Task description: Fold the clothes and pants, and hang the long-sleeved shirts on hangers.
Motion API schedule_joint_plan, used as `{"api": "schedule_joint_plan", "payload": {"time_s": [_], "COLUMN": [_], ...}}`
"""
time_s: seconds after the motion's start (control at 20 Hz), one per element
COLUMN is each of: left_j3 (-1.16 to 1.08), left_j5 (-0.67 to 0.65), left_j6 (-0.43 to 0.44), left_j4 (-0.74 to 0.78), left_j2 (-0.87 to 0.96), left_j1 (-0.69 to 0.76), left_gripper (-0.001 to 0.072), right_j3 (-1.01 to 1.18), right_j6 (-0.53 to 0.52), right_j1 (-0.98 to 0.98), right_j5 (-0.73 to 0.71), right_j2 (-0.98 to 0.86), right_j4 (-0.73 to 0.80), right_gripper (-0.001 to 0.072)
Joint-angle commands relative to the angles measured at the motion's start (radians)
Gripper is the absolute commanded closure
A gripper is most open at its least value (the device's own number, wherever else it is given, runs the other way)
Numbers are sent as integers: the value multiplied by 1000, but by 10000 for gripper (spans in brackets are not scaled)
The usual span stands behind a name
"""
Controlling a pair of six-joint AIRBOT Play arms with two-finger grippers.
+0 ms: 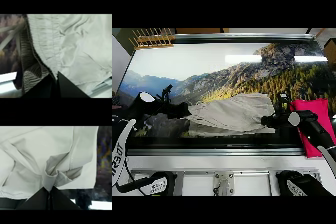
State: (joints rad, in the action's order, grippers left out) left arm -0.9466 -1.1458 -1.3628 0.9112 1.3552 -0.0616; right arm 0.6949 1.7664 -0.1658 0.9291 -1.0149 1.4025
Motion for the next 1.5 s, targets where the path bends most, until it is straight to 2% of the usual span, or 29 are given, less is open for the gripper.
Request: {"api": "schedule_joint_plan", "payload": {"time_s": [0.0,0.1,0.15,0.2,0.25,0.35,0.45,0.7,0.75,0.8,0.85,0.9,0.95,1.0,1.1,1.25,1.45], "left_j3": [-10,-10,-10,-10,-10,-16,-47,-61,-53,-39,-22,-4,10,24,43,72,72], "left_j5": [-119,-211,-253,-277,-286,-266,-232,-227,-226,-216,-201,-180,-166,-142,-71,52,93], "left_j6": [-10,-43,-43,-43,-43,-48,-88,-141,-148,-163,-184,-211,-225,-224,-239,-309,-365], "left_j4": [88,176,203,204,196,187,187,189,189,188,189,189,188,188,187,188,187], "left_j2": [-58,-57,-48,-37,-29,-40,-94,-281,-312,-344,-370,-394,-415,-436,-470,-510,-488], "left_j1": [54,98,122,142,161,177,160,118,119,124,132,145,158,179,229,316,396], "left_gripper": [689,689,685,462,119,102,102,103,103,103,105,216,513,683,689,688,688], "right_j3": [1,1,1,2,6,43,113,187,187,187,187,187,189,194,224,288,358], "right_j6": [0,4,3,3,1,-55,-191,-457,-505,-548,-591,-623,-647,-669,-731,-806,-855], "right_j1": [4,5,5,5,9,57,171,561,623,679,720,750,771,784,787,771,694], "right_j5": [79,100,100,100,105,164,253,315,338,367,388,396,396,396,400,412,426], "right_j2": [28,27,29,30,30,30,30,-19,-53,-100,-151,-204,-262,-315,-427,-560,-660], "right_j4": [35,52,50,46,39,-6,-127,-412,-448,-484,-514,-530,-529,-531,-555,-626,-638], "right_gripper": [706,694,598,311,125,125,105,104,84,-8,-8,-8,-8,-8,-8,-8,-8]}}
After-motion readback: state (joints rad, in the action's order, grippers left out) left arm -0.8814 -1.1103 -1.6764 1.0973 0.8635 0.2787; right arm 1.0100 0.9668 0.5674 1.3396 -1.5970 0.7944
